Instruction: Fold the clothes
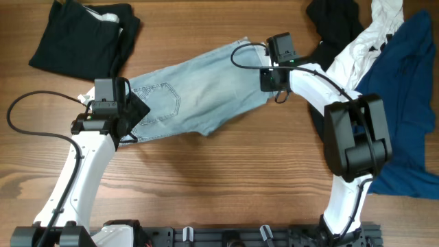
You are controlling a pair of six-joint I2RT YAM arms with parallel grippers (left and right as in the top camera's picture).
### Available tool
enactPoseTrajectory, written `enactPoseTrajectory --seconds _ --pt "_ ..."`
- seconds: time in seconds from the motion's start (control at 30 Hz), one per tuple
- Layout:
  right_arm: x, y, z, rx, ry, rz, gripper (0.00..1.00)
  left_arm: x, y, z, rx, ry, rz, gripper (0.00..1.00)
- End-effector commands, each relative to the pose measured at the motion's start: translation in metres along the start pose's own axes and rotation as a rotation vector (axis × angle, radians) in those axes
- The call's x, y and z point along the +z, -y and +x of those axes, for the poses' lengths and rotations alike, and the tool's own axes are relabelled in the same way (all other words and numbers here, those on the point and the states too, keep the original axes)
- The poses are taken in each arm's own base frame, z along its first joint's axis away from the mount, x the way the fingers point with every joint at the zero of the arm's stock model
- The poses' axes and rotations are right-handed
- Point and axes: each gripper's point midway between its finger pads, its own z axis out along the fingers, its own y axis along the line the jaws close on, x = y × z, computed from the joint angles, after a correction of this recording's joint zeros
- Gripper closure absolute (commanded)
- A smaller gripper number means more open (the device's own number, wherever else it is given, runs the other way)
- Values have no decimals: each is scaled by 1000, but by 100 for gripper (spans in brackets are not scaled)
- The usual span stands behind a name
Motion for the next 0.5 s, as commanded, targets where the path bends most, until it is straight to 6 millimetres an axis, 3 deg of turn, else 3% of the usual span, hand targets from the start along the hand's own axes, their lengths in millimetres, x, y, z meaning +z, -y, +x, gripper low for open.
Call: enactPoseTrajectory --seconds 0.0,0.3,0.47 --pt "21 38 74 64 -271 153 96 -3 7 -6 14 13 24 0" --pt "-7 91 104 273 -460 252 96 6 8 -3 17 -5 18 0" --pt "-10 99 113 305 -506 219 96 19 8 3 23 -40 -1 0"
